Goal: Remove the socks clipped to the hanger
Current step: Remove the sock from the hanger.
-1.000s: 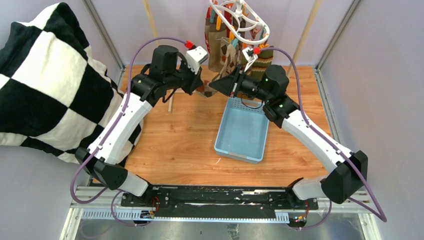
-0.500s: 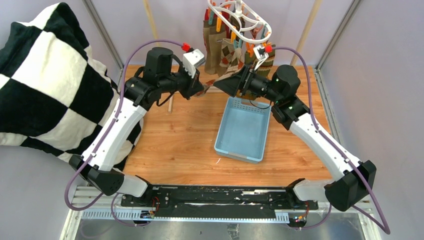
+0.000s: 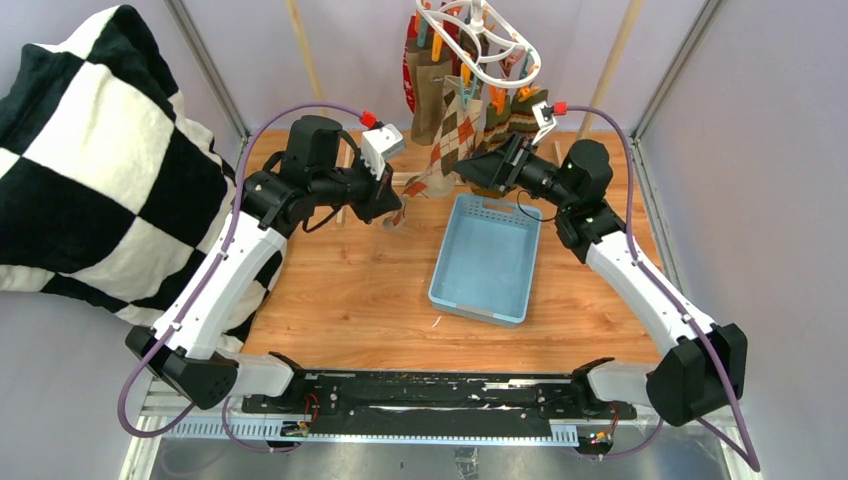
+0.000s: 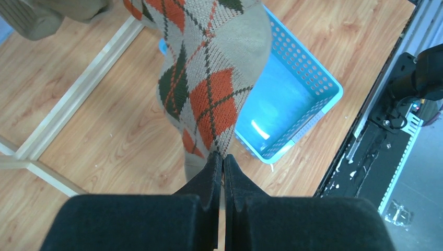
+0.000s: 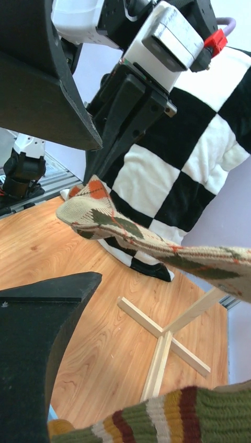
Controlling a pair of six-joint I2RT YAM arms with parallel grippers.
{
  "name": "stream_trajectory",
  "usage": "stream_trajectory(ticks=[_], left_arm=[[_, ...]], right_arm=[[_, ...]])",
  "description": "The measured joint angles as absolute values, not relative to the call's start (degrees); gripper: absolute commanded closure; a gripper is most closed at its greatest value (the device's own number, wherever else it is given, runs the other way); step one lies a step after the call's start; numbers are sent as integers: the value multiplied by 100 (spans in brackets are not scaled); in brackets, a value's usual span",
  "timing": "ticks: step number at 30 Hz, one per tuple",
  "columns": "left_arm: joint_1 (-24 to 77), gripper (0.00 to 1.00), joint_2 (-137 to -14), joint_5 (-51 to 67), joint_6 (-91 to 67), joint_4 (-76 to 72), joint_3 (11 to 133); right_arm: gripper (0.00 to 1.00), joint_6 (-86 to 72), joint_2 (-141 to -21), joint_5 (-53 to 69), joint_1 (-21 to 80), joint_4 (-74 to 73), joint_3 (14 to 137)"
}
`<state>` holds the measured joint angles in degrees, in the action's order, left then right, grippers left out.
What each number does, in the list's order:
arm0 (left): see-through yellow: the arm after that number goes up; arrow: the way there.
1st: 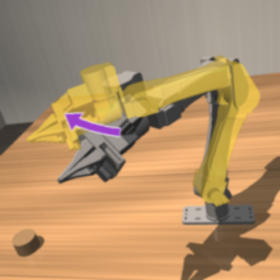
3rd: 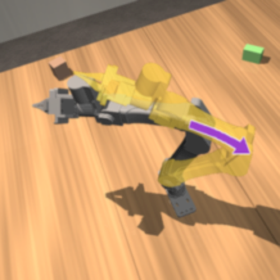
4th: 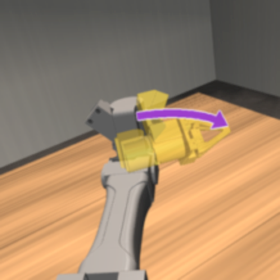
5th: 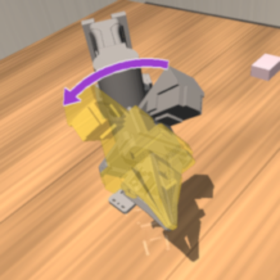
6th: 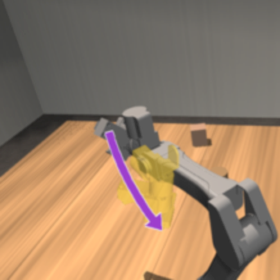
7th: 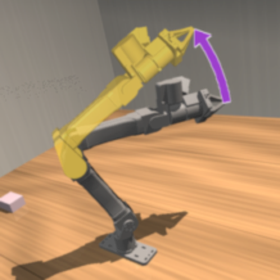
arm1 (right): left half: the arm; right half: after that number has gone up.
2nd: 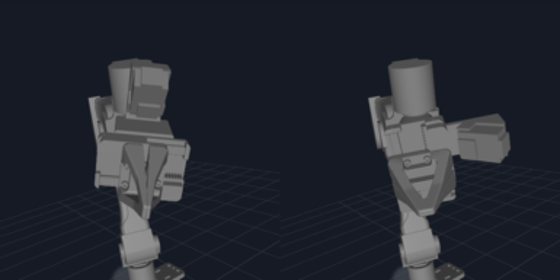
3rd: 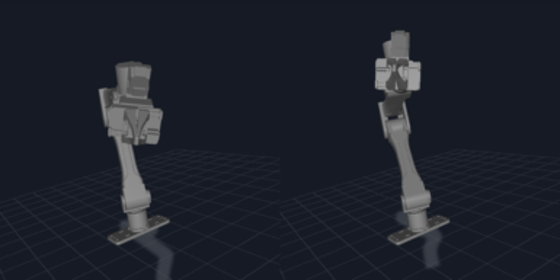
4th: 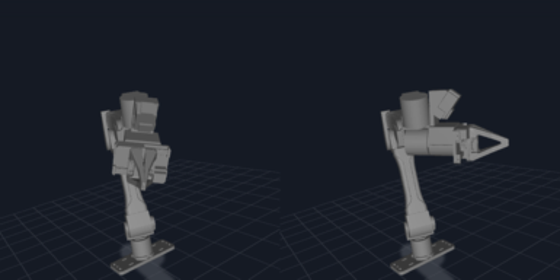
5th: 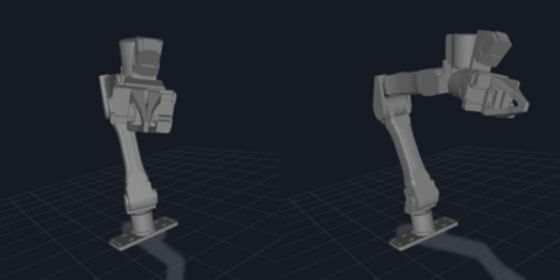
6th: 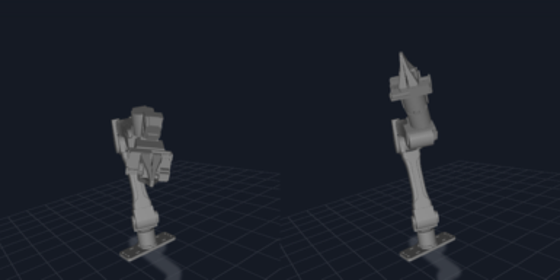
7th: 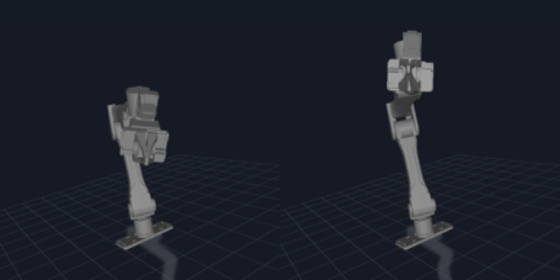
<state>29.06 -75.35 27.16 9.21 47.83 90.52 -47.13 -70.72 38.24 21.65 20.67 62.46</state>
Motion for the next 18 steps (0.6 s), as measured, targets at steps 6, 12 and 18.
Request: stream_trajectory(ticks=[6, 12, 18], left_arm=[[2906, 100, -7533, 2856, 836, 4821, 9052], [2906, 100, -7472, 2882, 832, 4864, 8995], [2906, 29, -7430, 2893, 827, 4956, 8995]], right_arm=[[17, -4880, -7426, 3844, 2178, 2397, 6252], [49, -4790, -7907, 3747, 2436, 2246, 6845], [100, -4598, -8182, 3680, 2703, 2064, 7338]])
